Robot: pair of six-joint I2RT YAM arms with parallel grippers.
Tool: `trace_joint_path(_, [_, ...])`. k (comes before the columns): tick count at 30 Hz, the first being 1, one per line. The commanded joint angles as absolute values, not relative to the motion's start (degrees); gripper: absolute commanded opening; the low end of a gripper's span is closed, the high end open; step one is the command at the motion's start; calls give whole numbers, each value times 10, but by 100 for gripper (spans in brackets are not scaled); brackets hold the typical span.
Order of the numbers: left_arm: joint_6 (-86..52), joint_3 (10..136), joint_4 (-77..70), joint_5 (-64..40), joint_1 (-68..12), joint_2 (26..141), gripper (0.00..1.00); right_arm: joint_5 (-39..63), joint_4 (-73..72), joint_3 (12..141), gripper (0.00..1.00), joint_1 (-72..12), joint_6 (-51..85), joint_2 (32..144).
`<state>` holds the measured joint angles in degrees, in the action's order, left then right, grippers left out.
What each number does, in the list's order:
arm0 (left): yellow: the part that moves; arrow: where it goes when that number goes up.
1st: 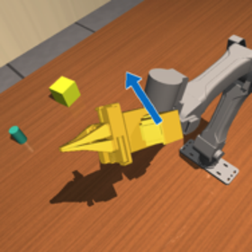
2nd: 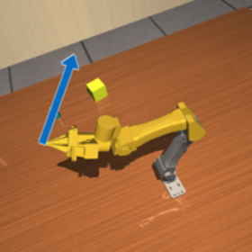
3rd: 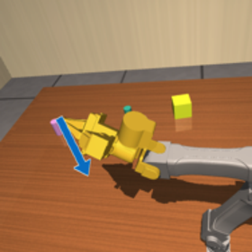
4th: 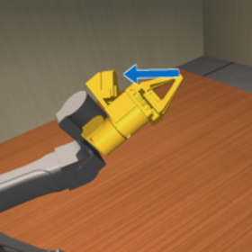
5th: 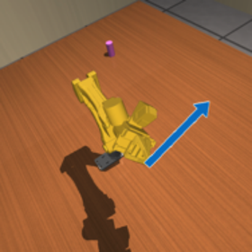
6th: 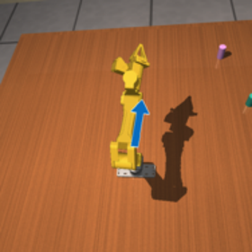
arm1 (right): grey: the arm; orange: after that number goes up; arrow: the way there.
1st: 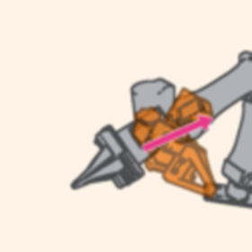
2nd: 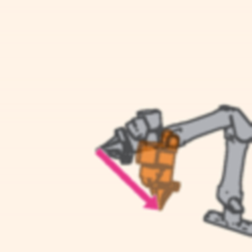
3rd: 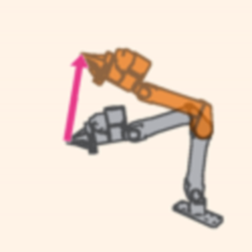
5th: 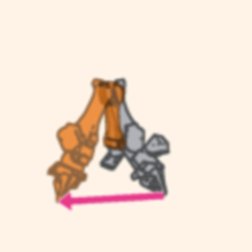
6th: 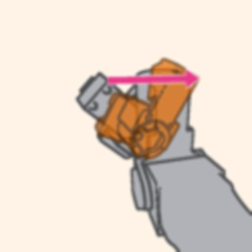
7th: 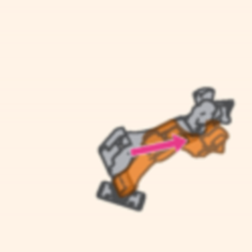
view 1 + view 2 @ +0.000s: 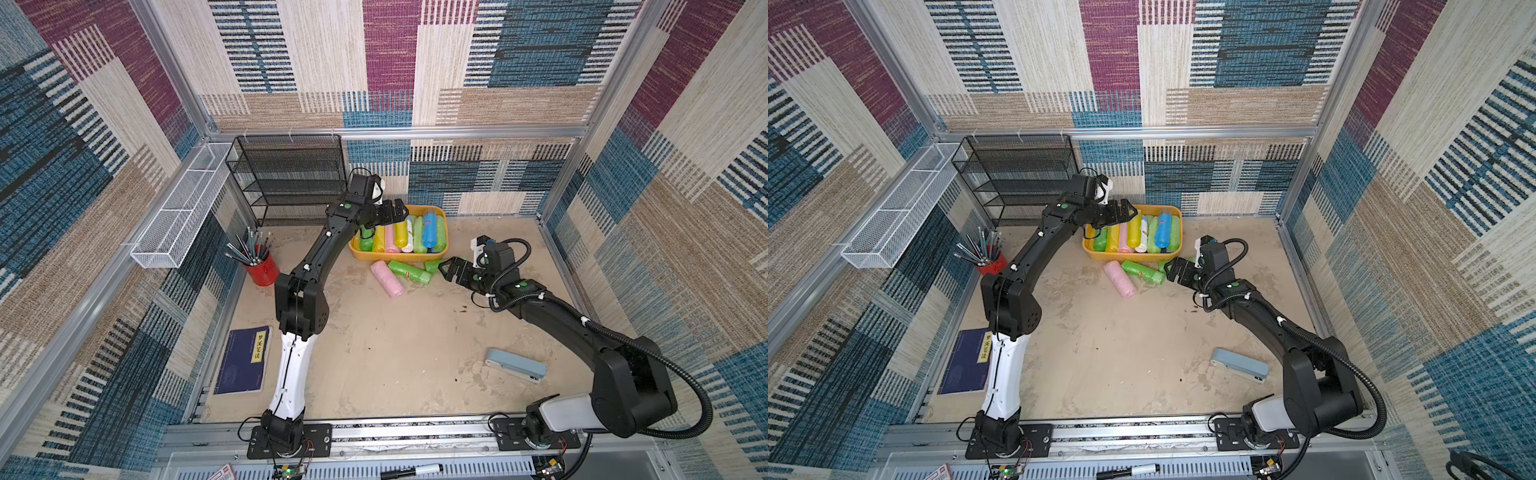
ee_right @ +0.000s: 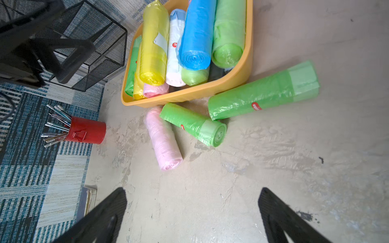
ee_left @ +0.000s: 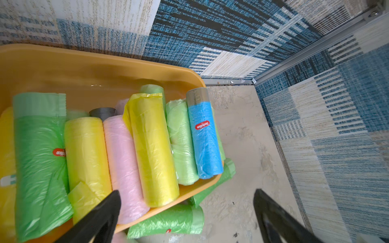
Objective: Put the roll of trash bags into the storage box
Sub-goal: Place the roll of trash bags in the storage box, then pick up the roll of trash bags from the center of the board.
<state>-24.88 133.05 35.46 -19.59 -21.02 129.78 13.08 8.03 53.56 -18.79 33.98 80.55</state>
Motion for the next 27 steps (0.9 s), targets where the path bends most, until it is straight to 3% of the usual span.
trace_joint_path(1, [-234,1297,355,-176,-210,1259,98,125,71,549,99,-189,324,800])
trace_joint_path(13, [-229,1052,283,-109,-208,1060,99,153,-35,579,99,-189,330,820])
trace_joint_path(22, [-274,824,189,-71,-205,911,99,62,103,752,99,-189,199,952])
trace_joint_path(27, [-284,745,186,-68,-206,860,98,98,96,824,99,-190,172,1008])
